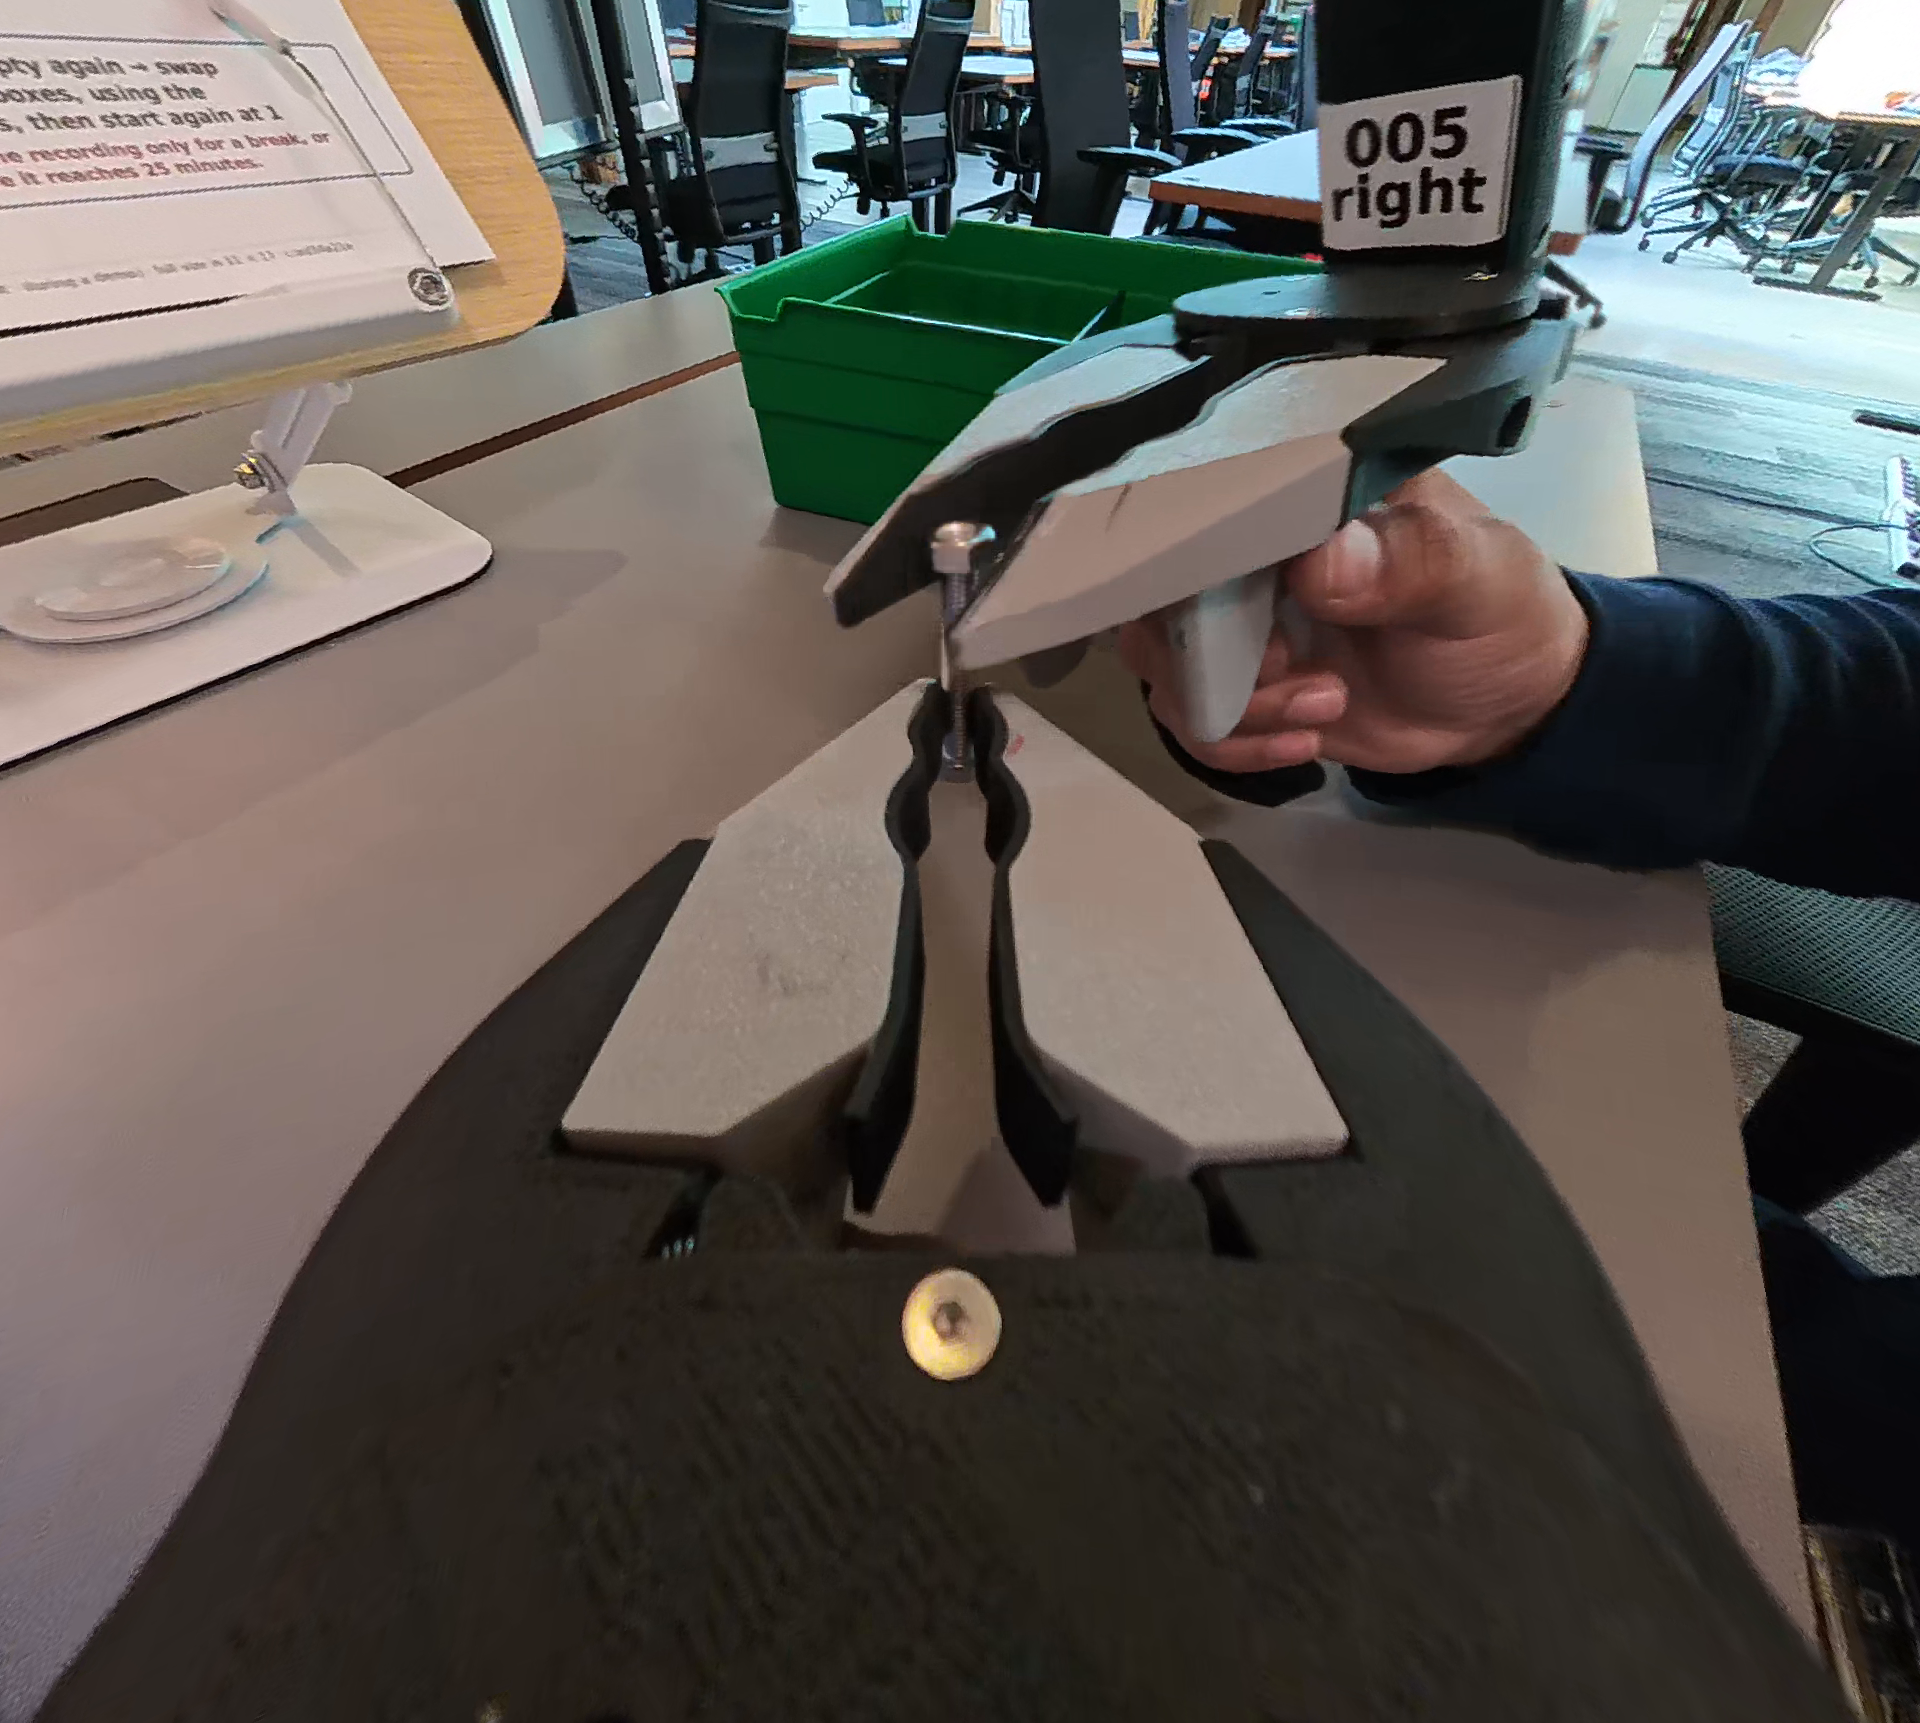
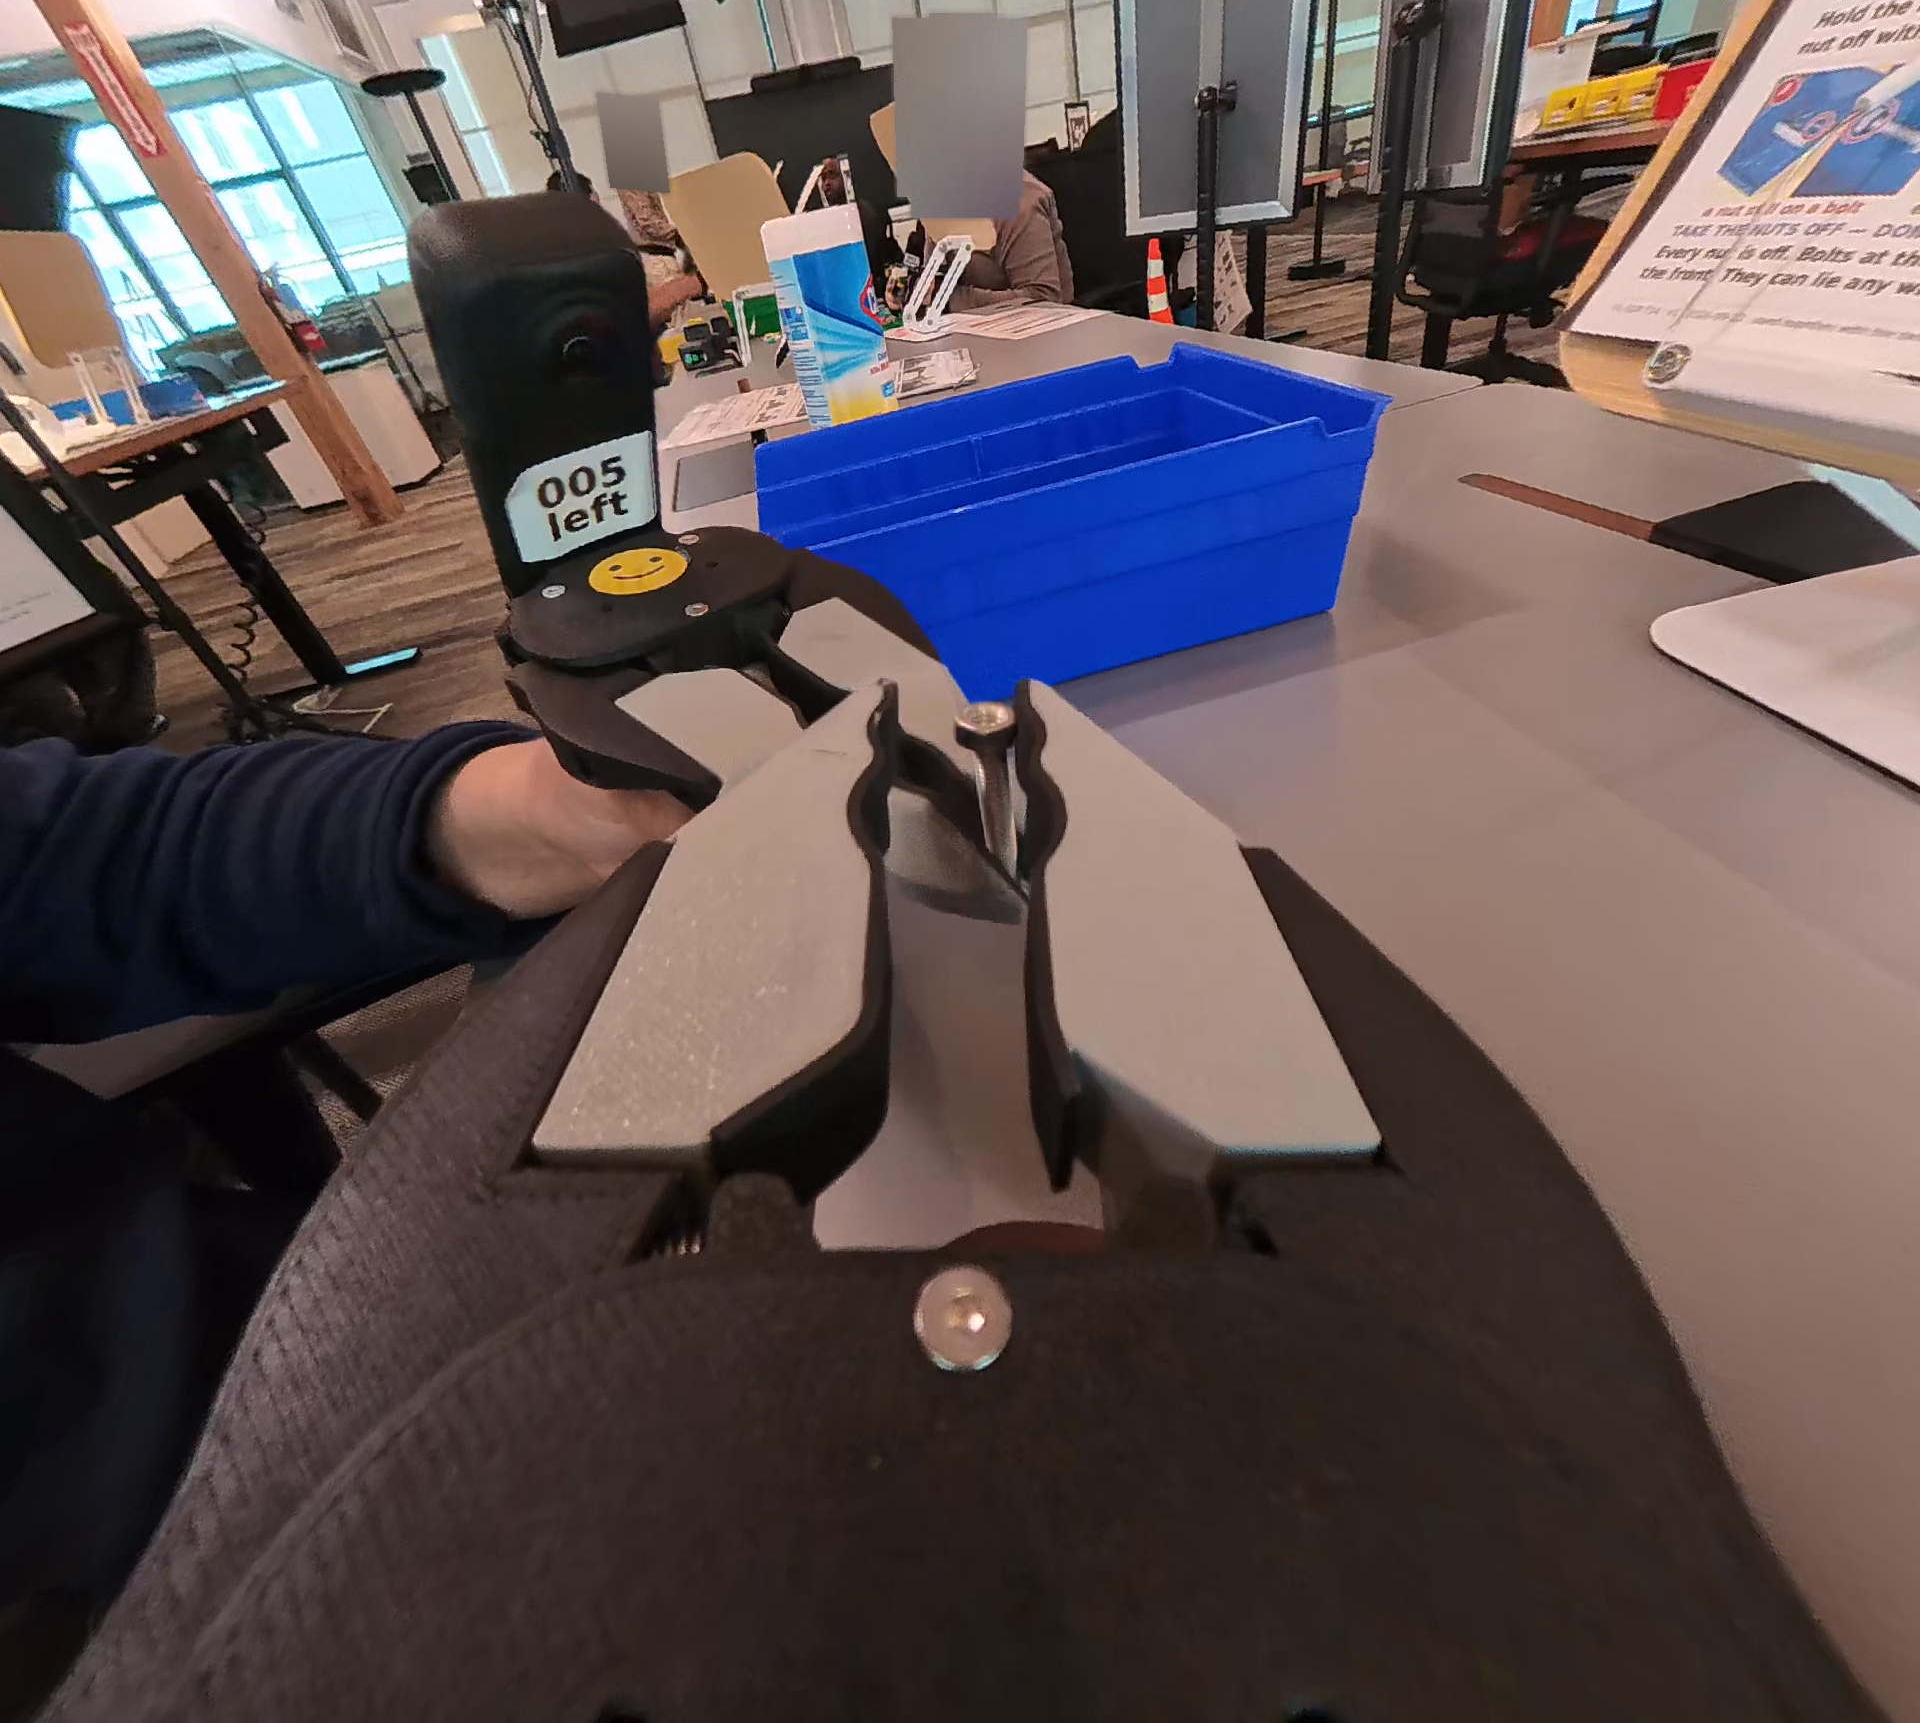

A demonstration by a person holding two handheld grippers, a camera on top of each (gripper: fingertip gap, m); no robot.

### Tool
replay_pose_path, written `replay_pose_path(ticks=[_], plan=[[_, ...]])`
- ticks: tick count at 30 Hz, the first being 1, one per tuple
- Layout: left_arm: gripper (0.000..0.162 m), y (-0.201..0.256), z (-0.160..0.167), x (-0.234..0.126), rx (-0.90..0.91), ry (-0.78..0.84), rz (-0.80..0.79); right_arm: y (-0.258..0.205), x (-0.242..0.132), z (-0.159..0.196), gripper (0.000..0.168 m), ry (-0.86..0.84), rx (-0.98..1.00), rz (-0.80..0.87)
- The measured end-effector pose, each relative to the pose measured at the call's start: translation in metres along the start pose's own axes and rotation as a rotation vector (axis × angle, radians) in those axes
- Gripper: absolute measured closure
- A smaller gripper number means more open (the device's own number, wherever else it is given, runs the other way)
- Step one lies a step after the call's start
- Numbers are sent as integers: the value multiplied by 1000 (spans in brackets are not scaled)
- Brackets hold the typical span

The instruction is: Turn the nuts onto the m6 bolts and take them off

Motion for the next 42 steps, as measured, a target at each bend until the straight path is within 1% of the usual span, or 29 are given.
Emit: replay_pose_path(ticks=[3, 6, 9, 14, 26, 27, 32, 35, 42], plan=[[159, 1, 0, 1, 3, 0, 3, 1, 3, 3, 154, -15, -7, 13], [159, 0, 0, 0, -4, 3, -1, 3, 1, 2, 154, -8, -2, 14], [159, -3, 0, -2, -8, 7, -11, 7, -4, -2, 147, 10, 7, 30], [159, -8, -1, -5, -18, 13, -27, 12, -13, -7, 147, 40, 18, 44], [159, 0, 0, 0, -6, -3, -1, 5, 1, 0, 157, 5, -9, 32], [158, 0, 1, 0, -4, -4, 1, 6, 1, 1, 160, 3, -10, 36], [159, 1, 4, 2, -17, -23, 18, 5, 0, -3, 161, 15, -7, 30], [159, 0, 6, 3, -10, -28, 5, 6, -3, -7, 161, 24, -23, 41], [158, -7, 9, 2, -23, -32, -12, 10, -24, -22, 161, 66, -64, 105]])
Point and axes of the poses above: each gripper's, where its closed fingertips meet, x out along the fingers, z out of its underside, y = z × x across the jaws, the point moved 2 cm from there along -x, back along the fingers, and after that the axes turned 4 degrees about z, right-handed, at the moved point
